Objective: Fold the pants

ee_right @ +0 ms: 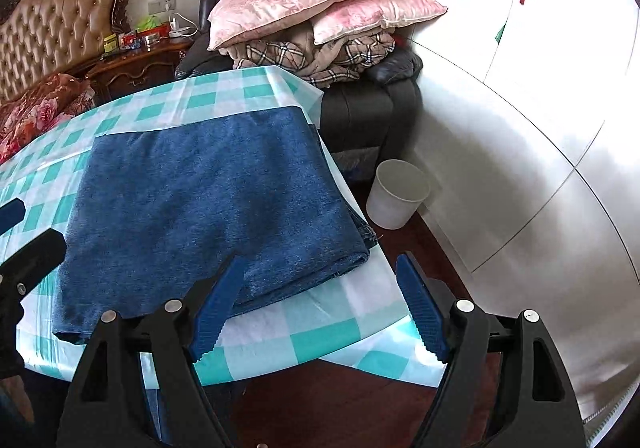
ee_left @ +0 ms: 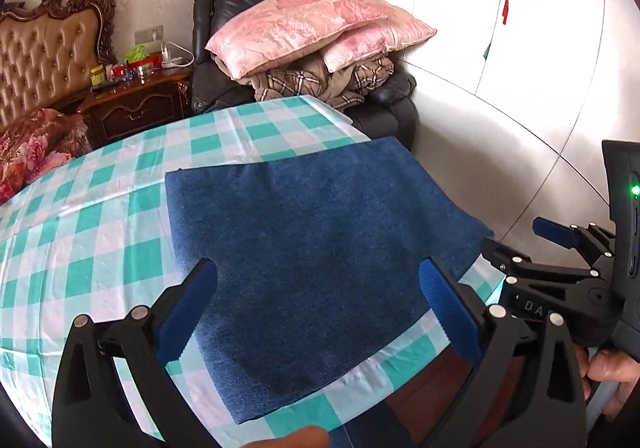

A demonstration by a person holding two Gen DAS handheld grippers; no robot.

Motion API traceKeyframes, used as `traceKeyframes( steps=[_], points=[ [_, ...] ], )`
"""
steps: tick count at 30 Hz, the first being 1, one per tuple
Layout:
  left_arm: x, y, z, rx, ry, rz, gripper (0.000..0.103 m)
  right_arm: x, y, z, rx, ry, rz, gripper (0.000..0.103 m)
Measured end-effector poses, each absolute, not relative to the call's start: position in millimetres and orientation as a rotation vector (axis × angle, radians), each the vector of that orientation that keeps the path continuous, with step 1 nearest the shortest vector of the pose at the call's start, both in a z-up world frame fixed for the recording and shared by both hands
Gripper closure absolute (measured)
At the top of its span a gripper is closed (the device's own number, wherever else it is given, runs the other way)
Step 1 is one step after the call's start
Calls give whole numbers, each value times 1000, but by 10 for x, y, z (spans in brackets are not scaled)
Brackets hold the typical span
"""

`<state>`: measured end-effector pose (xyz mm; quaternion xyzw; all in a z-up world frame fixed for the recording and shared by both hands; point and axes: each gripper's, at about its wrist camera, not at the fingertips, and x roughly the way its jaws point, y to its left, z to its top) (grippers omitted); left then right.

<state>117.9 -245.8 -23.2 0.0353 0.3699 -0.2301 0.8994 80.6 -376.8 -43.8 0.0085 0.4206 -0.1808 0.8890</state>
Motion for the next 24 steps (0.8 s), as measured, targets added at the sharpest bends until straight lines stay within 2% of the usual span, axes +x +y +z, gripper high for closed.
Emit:
traceKeyframes(
  steps=[24],
  points=[
    [1195,-2477,-276,75,803,-489,2,794,-3783,-411,23,870,-372,28]
  ],
)
